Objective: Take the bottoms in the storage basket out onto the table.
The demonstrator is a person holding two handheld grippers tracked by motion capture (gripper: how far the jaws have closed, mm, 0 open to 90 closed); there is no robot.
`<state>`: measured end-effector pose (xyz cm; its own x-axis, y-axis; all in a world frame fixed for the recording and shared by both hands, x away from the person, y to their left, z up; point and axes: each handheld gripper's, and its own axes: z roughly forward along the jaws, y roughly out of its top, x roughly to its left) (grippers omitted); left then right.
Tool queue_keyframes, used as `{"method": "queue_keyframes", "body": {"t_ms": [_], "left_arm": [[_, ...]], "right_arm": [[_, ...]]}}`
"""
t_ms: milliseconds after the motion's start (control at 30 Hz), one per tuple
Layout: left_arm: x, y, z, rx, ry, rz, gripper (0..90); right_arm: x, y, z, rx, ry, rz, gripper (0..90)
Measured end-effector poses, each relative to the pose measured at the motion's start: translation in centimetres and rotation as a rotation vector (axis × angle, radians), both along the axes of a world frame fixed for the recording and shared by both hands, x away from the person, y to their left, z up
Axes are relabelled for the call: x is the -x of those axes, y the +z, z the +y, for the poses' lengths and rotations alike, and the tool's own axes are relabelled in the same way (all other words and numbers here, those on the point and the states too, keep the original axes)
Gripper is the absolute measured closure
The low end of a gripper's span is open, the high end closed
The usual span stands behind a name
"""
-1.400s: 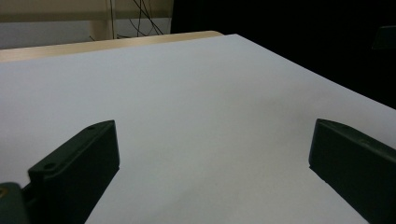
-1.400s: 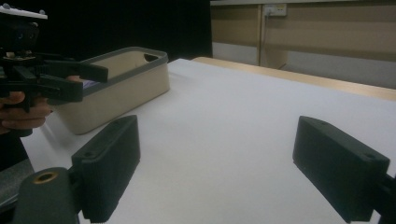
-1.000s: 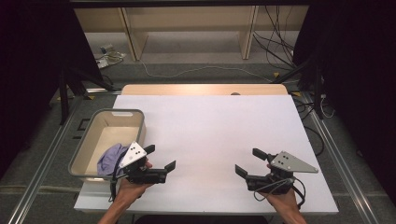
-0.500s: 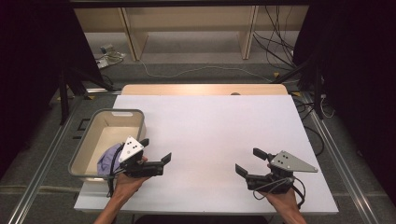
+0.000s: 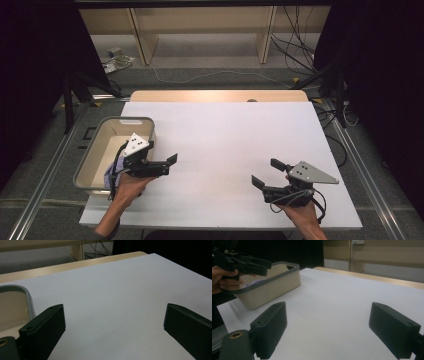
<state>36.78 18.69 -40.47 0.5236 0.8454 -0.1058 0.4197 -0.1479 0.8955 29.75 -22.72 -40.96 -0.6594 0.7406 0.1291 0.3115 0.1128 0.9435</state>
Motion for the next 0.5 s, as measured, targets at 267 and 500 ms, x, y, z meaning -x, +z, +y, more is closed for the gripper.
{"method": "queue_keyframes", "body": {"t_ms": [267, 500], "left_arm": [[-1.8, 0.9, 0.6, -0.015, 0.019, 0.044, 4.1], [-2.1, 0.9, 1.3, -0.066, 0.028, 0.062, 4.4]], "right_arm": [[0.1, 0.1, -0.2, -0.012, 0.004, -0.005, 15.9], [0.0, 0.3, -0.3, -0.013, 0.014, -0.009, 15.9]]}}
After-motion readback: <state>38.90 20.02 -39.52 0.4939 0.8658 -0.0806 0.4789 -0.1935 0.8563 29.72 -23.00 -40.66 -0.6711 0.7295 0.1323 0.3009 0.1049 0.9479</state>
